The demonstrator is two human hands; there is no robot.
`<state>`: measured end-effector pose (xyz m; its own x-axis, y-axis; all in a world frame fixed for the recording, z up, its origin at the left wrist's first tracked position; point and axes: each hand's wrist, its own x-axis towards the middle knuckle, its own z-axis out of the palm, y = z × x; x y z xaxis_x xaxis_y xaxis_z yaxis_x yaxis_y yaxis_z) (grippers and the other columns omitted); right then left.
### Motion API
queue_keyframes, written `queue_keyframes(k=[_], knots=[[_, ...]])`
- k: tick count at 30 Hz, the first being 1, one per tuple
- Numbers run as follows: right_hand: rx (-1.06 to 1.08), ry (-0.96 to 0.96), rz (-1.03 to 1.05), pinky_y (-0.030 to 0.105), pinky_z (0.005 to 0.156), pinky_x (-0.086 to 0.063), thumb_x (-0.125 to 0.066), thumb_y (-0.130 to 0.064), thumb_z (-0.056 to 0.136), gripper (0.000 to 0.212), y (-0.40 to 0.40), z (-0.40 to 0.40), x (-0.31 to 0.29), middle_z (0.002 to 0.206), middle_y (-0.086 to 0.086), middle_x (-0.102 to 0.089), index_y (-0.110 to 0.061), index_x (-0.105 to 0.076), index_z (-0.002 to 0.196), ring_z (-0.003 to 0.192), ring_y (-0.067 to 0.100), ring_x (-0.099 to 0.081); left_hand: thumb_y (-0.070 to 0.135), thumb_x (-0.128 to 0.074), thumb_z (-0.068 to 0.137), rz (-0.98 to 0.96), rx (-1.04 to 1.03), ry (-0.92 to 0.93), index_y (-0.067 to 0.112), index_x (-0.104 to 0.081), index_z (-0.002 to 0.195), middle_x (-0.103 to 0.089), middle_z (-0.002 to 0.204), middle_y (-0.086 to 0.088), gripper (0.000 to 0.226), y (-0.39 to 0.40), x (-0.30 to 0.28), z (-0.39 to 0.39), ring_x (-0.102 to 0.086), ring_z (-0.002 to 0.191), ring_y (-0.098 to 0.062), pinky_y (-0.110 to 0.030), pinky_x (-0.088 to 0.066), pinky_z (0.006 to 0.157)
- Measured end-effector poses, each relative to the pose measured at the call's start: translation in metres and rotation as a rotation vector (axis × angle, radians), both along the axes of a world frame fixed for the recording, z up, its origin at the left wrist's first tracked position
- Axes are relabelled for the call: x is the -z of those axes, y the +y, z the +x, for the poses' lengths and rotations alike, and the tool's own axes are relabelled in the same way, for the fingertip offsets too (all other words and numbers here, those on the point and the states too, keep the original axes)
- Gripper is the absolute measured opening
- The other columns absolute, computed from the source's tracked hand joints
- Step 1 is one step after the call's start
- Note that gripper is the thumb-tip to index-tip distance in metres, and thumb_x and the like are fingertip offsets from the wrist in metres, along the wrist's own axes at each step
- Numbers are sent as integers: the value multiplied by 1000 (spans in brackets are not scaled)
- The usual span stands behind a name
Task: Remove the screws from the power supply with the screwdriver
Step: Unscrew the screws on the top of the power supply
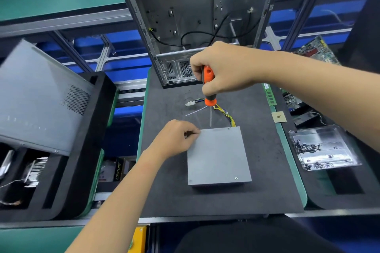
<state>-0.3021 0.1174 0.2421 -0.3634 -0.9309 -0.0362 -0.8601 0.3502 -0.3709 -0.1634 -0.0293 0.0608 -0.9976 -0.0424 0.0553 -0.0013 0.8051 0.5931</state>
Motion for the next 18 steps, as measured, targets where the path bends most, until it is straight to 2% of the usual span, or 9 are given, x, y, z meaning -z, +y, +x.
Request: queue_keyframes(k=[4,7,10,13,15,18], knots=[[14,-20,1,21,49,-27,-69,-25,68,18,2,0,2,64,-15,-48,-22,-54,79,64,-14,-47,13,-68,80,105,-58,-78,18,-75,81,-73,82,10,8,-1,-1,-2,-66,76,-6,-21,-52,74],[27,-50,-12,23,50,-30,-69,-24,68,19,2,1,5,63,-14,-50,-22,-53,78,61,-6,-49,12,-70,81,247,-130,-144,24,-72,79,-71,77,12,12,-4,-2,-4,-63,72,1,-11,-47,69],[24,-62,-42,27,52,-36,-68,-23,68,18,0,3,10,63,-11,-54,-19,-56,80,59,5,-49,9,-69,83,353,-174,-186,25,-70,86,-72,81,8,16,-7,-2,-6,-66,77,-5,-15,-51,73],[30,-74,-69,26,52,-36,-68,-24,68,19,-3,4,15,63,-11,-56,-19,-56,82,58,4,-49,9,-68,84,353,-168,-202,24,-72,85,-72,82,7,15,-9,-1,-6,-67,81,-14,-26,-54,79],[28,-71,-72,25,50,-34,-68,-24,68,20,-6,3,17,62,-12,-55,-20,-56,82,56,2,-49,11,-68,84,355,-160,-209,25,-73,84,-73,83,9,15,-11,0,-6,-67,81,-12,-27,-54,79],[20,-52,-58,27,50,-34,-68,-23,68,21,-7,2,20,60,-13,-53,-20,-54,83,55,5,-48,16,-68,86,354,-151,-217,37,-71,82,-72,84,16,22,-11,0,-4,-66,83,-3,-23,-51,80]])
